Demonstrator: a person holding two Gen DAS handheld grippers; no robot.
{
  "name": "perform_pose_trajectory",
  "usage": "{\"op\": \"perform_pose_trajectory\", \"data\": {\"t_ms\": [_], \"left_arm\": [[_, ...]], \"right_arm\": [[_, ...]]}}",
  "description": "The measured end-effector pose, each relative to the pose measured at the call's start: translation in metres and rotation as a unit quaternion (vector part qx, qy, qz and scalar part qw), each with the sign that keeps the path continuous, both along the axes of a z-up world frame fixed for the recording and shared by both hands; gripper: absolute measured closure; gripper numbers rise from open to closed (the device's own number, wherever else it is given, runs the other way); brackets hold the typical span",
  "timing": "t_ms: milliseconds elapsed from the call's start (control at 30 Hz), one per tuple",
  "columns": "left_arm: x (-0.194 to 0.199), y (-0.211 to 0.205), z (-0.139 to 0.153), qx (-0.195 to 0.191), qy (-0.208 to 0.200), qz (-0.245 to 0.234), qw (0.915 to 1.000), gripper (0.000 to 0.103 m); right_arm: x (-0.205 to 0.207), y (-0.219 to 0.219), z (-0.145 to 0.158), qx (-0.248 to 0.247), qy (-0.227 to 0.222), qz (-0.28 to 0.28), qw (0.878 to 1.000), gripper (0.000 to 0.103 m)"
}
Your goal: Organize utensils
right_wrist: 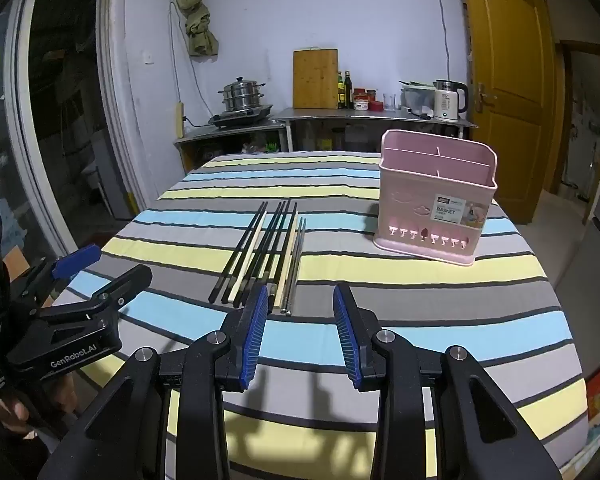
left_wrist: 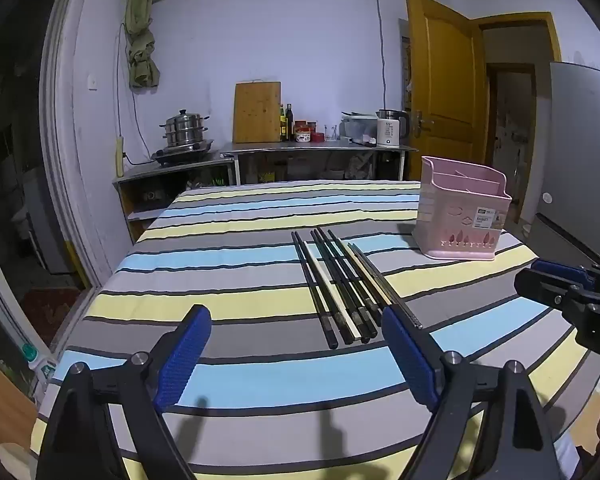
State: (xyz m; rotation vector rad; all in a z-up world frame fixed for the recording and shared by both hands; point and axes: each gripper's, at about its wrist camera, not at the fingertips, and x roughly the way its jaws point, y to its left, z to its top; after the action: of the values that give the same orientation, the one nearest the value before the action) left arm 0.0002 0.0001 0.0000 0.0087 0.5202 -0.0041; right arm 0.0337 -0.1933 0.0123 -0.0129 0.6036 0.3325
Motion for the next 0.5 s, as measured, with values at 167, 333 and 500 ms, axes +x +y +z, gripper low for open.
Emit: {"op": "perform_pose_trajectory", "data": {"t_ms": [167,333,500], "left_arm": [[-0.0001,-0.0001,0.0000,0.001,-0.005,0.000,1.0000,0.016],[0.0034,-0.0042,0.0020,0.001,-0.005,-0.001,1.0000,0.016],[0.0073,-0.0070,0.0022,0.002,-0.005,-0.002,1.0000,0.016]], "right_arm": [[-0.0003,0.0004,-0.0002,-0.001,0.000,0.000,1.000,0.068],[-0.0004,0.0006,-0.0004,-0.001,0.002,0.000,1.000,0.068],[-0.0006,0.0010,-0.0004,-0.002,0.002,0.000,1.000,0.068]]}}
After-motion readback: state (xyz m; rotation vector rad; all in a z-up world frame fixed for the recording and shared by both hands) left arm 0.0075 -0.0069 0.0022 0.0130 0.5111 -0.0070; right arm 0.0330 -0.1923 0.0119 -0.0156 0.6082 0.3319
